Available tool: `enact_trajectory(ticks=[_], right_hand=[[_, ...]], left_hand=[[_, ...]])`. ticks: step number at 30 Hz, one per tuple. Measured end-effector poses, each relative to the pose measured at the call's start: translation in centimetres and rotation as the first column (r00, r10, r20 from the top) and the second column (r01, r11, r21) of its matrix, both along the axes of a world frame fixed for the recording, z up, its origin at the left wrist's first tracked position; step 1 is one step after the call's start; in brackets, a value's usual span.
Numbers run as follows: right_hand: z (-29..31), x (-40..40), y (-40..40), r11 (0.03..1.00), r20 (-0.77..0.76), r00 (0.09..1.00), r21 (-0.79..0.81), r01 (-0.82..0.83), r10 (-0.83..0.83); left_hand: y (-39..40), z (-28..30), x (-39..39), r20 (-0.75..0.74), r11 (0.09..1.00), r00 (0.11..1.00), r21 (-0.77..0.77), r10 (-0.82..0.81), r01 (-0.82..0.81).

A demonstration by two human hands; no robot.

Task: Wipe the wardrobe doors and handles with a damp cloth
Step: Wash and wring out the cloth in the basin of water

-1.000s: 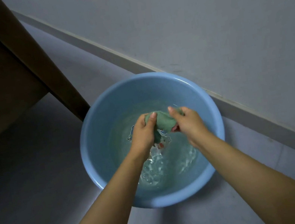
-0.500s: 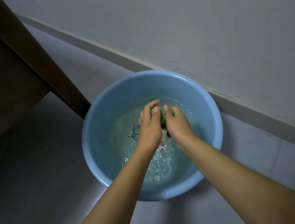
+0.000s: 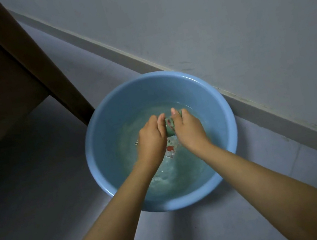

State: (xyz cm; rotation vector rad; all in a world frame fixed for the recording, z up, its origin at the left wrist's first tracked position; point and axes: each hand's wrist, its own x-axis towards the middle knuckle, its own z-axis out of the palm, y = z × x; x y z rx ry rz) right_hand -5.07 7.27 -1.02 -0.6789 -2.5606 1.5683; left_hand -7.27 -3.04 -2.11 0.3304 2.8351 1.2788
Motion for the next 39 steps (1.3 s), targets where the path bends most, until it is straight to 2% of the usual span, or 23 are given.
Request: enact_trajectory(ticks=[3, 7, 9, 11, 12, 13, 14, 16, 17, 19, 22, 24, 25, 27, 28, 30, 32, 33, 35, 37, 39], right_hand=[[-0.5, 0.9, -0.1, 0.996, -0.153, 0.988, 0.09, -0.022, 0.036], [-1.0, 1.4, 0.5, 0.966, -0.207, 0.964, 0.23, -0.12, 0.169], [-0.9, 1.1, 0.7, 0.968, -0.172, 0.969, 0.205, -0.144, 0.18], [-0.5, 0.2, 1.3, 0.972, -0.023, 0.985, 0.167, -0.166, 0.172], [-0.2, -0.2, 1.8, 0.977, 0.081, 0.981, 0.109, -0.182, 0.174], [0.0, -0.6, 2.3, 0.984, 0.165, 0.97, -0.017, -0.176, 0.177], [0.3, -0.8, 2.7, 0.967, 0.225, 0.957, -0.215, -0.134, 0.182], [1.1, -0.8, 3.6, 0.816, 0.297, 0.923, -0.577, -0.029, 0.244], [1.4, -0.7, 4.1, 0.748, 0.3, 0.902, -0.663, -0.037, 0.311], [1.9, -0.7, 5.1, 0.651, 0.267, 0.845, -0.75, -0.12, 0.463], [2.7, -0.7, 6.6, 0.559, 0.228, 0.721, -0.788, -0.258, 0.654], [3.2, -0.8, 7.1, 0.513, 0.221, 0.616, -0.784, -0.349, 0.756], [3.4, -0.9, 7.3, 0.495, 0.224, 0.562, -0.775, -0.393, 0.796], [3.7, -1.0, 7.4, 0.487, 0.248, 0.481, -0.734, -0.474, 0.841], [3.6, -1.0, 7.3, 0.504, 0.265, 0.472, -0.7, -0.505, 0.841], [3.5, -0.9, 6.9, 0.581, 0.305, 0.508, -0.578, -0.574, 0.806], [3.6, -0.8, 6.5, 0.653, 0.343, 0.559, -0.314, -0.689, 0.755], [3.7, -0.8, 6.4, 0.648, 0.369, 0.568, -0.136, -0.749, 0.735], [3.9, -0.7, 6.2, 0.55, 0.441, 0.564, 0.173, -0.817, 0.699], [3.6, -0.4, 5.9, 0.523, 0.454, 0.608, 0.313, -0.793, 0.651], [2.9, -0.2, 5.6, 0.569, 0.397, 0.675, 0.362, -0.738, 0.623]], left_hand=[[0.8, 0.5, 0.3, 0.093, 0.998, 0.994, 0.026, 0.049, -0.052], [1.3, 0.8, 0.5, 0.254, 0.989, 0.965, 0.107, 0.071, -0.101], [0.9, 0.7, 0.8, 0.209, 0.975, 0.977, 0.202, 0.047, -0.091], [0.1, 0.1, 0.7, 0.16, 0.969, 0.986, 0.248, -0.048, 0.007], [-0.3, -0.2, 0.5, 0.15, 0.962, 0.982, 0.264, -0.119, 0.076], [-0.7, -0.2, 0.6, 0.169, 0.936, 0.963, 0.32, -0.208, 0.146], [-1.0, -0.2, 0.6, 0.193, 0.905, 0.936, 0.372, -0.294, 0.207], [-1.4, -0.6, 0.5, 0.173, 0.852, 0.906, 0.441, -0.387, 0.28], [-1.4, -0.7, 0.4, 0.16, 0.838, 0.906, 0.469, -0.391, 0.279], [-1.5, -0.4, 0.1, 0.148, 0.835, 0.919, 0.488, -0.365, 0.253], [-1.8, 0.7, -0.3, 0.18, 0.86, 0.915, 0.444, -0.36, 0.251], [-1.8, 1.1, -0.4, 0.157, 0.887, 0.917, 0.356, -0.368, 0.295], [-1.7, 1.1, -0.3, 0.124, 0.909, 0.922, 0.258, -0.367, 0.327], [-1.5, 1.1, -0.3, 0.063, 0.926, 0.924, 0.029, -0.378, 0.377], [-1.4, 1.0, -0.3, 0.05, 0.922, 0.923, -0.047, -0.382, 0.384], [-1.2, 1.1, -0.5, 0.042, 0.92, 0.928, -0.12, -0.371, 0.373], [-0.9, 1.3, -0.8, 0.079, 0.919, 0.936, -0.182, -0.342, 0.351], [-0.7, 1.5, -0.9, 0.114, 0.919, 0.94, -0.2, -0.321, 0.338], [0.0, 1.8, -0.8, 0.179, 0.936, 0.947, -0.187, -0.266, 0.298], [0.4, 2.0, -0.3, 0.241, 0.963, 0.947, -0.113, -0.213, 0.245], [0.6, 1.8, 0.0, 0.304, 0.98, 0.936, -0.035, -0.175, 0.194]])
